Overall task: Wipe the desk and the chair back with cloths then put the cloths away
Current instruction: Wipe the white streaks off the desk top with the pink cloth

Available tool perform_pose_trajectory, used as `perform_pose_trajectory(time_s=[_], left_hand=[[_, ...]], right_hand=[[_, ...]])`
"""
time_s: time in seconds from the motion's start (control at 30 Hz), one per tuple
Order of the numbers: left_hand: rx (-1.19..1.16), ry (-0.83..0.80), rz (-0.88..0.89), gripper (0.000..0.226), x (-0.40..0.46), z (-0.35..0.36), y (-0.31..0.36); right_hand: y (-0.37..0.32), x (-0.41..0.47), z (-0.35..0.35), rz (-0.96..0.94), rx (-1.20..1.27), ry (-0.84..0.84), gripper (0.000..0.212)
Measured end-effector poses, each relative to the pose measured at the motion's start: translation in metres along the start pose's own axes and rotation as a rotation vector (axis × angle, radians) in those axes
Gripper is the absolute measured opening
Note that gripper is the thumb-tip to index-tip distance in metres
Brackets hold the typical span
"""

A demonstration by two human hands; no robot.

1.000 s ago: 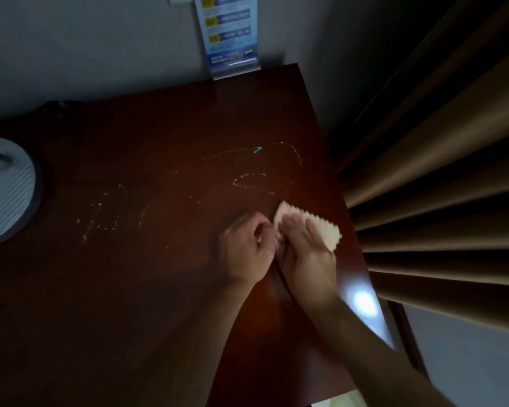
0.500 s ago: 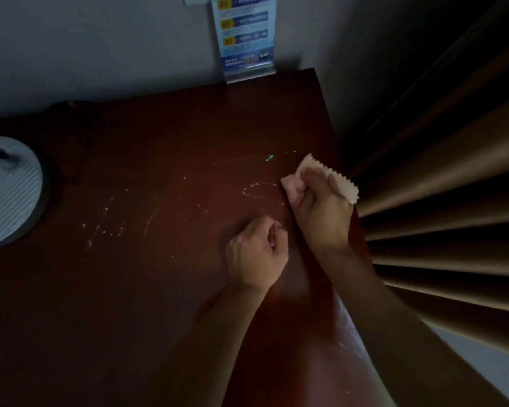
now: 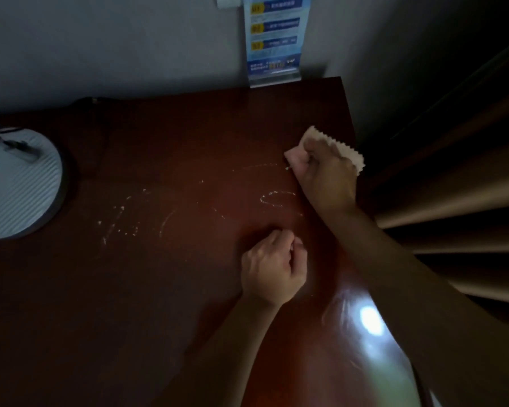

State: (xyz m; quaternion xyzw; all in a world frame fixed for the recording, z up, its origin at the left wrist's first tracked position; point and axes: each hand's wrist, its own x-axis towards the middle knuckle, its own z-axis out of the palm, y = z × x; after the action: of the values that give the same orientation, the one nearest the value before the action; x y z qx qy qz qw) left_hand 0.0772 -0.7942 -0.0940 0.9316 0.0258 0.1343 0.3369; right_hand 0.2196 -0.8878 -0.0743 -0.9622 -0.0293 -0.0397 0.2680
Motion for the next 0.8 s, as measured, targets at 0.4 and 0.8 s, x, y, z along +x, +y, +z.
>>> perform_pose_trajectory(time_s=[0.4,0.8], left_hand=[[-0.073,-0.023,-0.062,0.02,-0.001,-0.001,-0.001],[-0.118,-0.001,-0.112,0.02,0.0,0.001,-0.001]], right_hand=[[0.021,-0.035,-0.005,-0.158,0.101,-0.021,0.032],[0.028,-0.098,-0.008,-0.256,0.182,-0.069,0.031]])
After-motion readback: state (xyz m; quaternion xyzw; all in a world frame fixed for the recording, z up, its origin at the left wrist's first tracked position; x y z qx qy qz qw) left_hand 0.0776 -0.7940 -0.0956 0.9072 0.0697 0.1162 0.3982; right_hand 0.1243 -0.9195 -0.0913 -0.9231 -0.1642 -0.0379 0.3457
